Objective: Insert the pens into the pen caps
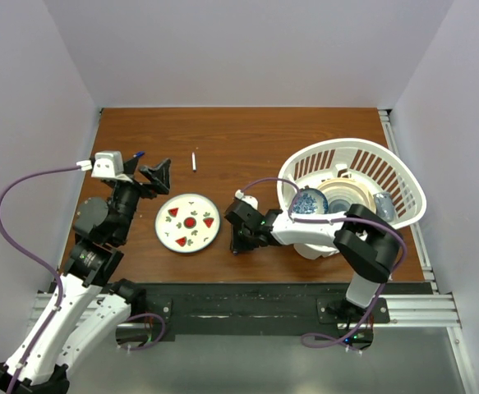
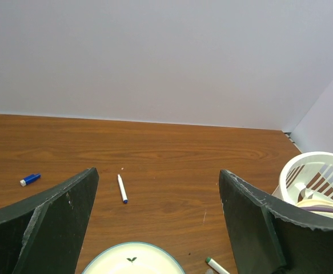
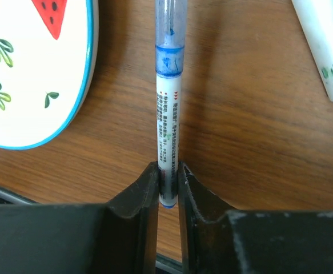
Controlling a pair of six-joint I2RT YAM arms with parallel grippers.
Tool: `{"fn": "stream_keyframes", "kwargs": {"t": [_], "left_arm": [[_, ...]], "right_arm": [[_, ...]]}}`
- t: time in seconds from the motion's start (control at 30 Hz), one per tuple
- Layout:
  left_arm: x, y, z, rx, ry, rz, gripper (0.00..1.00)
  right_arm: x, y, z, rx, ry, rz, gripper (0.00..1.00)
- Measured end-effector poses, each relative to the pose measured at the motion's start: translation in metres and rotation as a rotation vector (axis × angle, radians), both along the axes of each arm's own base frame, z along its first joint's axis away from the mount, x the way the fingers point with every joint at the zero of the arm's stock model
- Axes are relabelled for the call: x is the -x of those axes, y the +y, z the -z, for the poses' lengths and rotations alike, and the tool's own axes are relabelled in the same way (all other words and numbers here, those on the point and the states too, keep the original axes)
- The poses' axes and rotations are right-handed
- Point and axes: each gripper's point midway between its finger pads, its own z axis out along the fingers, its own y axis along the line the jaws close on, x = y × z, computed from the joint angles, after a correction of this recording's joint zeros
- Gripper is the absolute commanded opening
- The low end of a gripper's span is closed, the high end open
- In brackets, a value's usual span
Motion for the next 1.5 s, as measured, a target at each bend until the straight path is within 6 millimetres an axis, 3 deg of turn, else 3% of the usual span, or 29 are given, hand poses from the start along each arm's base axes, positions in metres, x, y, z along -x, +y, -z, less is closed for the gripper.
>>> {"fn": "stream_keyframes", "kwargs": {"t": [0.13,0.53,0.7,0.83,0.93,1.13,1.5], "left_arm": [[0.000,-0.001,0.000,-0.001,0.000,0.006,0.92],[0.001,-0.001,0.001,-0.001,-0.001,0.006,0.92],[-0.002,-0.002,0.006,-0.008,0.015,0.005,0.91],[-0.008,-0.003,0.013,-0.017,0.039,-0.005,0.91],[-0.008,-0.001,0.015,-0.019,0.046,-0.014,0.91],[-0.007,0.002,0.013,-0.015,0.039,-0.027,0.91],[-0.010,0.001,0.020,-0.022,0.057,-0.030,0.90]], "right_arm": [[0.002,-0.002,0.000,0.026,-0.005,0.007,0.31],[0.004,-0.012,-0.003,0.091,-0.001,-0.005,0.38],[0.001,-0.012,-0.028,0.092,-0.042,-0.069,0.39],[-0.018,-0.002,-0.067,0.037,-0.138,-0.129,0.38],[-0.048,-0.010,-0.081,0.035,-0.204,-0.141,0.37],[-0.101,-0.047,-0.070,0.159,-0.234,-0.136,0.37],[-0.124,-0.022,-0.057,0.252,-0.259,-0.298,0.37]]}}
